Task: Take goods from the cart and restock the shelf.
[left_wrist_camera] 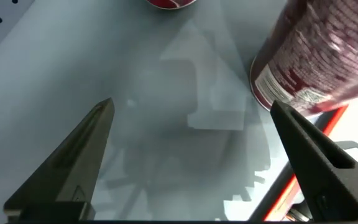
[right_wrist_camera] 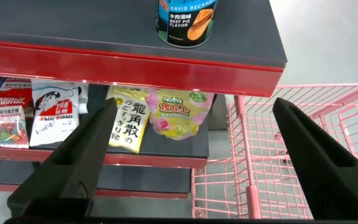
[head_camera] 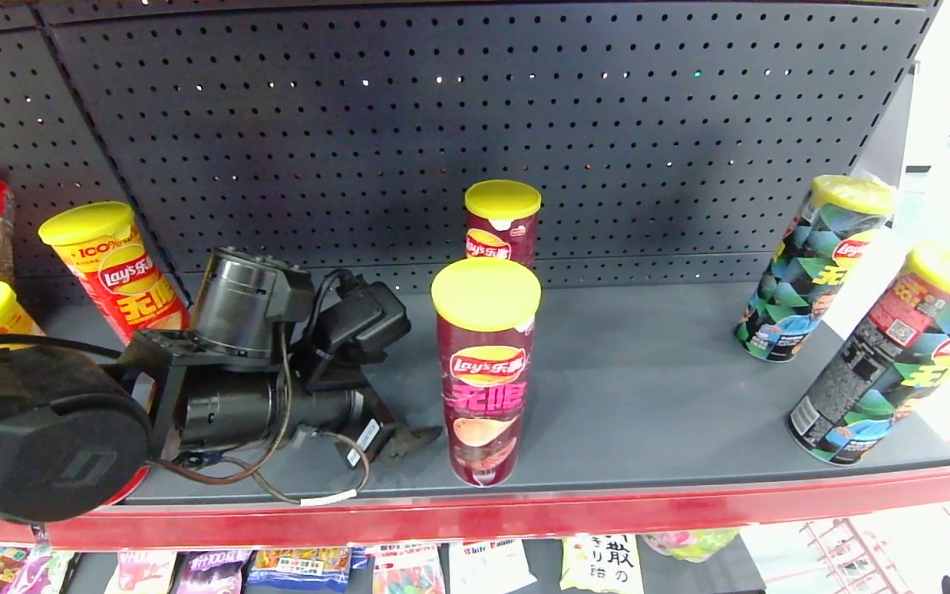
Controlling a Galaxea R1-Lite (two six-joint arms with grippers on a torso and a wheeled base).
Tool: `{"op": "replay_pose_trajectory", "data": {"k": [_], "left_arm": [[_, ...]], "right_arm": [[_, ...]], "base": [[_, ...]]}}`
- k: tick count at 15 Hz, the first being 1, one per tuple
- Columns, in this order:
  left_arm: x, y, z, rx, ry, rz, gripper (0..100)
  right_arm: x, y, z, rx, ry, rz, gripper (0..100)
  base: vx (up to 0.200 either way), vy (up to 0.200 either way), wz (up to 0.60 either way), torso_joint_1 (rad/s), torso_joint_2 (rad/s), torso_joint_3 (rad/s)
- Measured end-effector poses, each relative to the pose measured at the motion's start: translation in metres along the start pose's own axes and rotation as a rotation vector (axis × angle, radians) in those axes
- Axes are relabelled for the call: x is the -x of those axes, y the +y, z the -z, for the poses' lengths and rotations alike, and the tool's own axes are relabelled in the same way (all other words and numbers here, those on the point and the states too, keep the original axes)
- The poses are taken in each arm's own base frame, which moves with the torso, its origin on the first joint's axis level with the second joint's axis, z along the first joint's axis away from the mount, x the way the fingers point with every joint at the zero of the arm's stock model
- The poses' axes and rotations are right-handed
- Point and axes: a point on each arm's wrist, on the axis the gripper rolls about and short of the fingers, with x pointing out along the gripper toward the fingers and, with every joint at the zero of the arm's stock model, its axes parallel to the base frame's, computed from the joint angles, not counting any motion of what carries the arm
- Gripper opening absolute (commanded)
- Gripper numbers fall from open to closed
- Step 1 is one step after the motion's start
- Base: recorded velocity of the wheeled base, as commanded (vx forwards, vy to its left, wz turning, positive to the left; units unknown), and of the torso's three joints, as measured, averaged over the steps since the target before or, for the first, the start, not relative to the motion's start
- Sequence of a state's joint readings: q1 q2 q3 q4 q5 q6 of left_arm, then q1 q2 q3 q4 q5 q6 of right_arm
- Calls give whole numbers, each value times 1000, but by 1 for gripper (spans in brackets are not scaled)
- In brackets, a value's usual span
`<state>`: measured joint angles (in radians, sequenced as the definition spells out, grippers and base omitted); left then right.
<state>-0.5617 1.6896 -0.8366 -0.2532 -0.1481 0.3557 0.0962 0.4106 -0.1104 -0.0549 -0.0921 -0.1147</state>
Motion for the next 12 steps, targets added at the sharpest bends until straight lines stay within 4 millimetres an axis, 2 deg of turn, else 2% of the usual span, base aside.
{"op": "replay_pose_trajectory", "data": {"k": [12], "left_arm": [[-9, -4, -7, -14, -9, 15, 100]], "right_arm": [[0, 0, -2, 0, -6, 2, 100]], "base": [[0, 0, 0, 0, 0, 0]]}}
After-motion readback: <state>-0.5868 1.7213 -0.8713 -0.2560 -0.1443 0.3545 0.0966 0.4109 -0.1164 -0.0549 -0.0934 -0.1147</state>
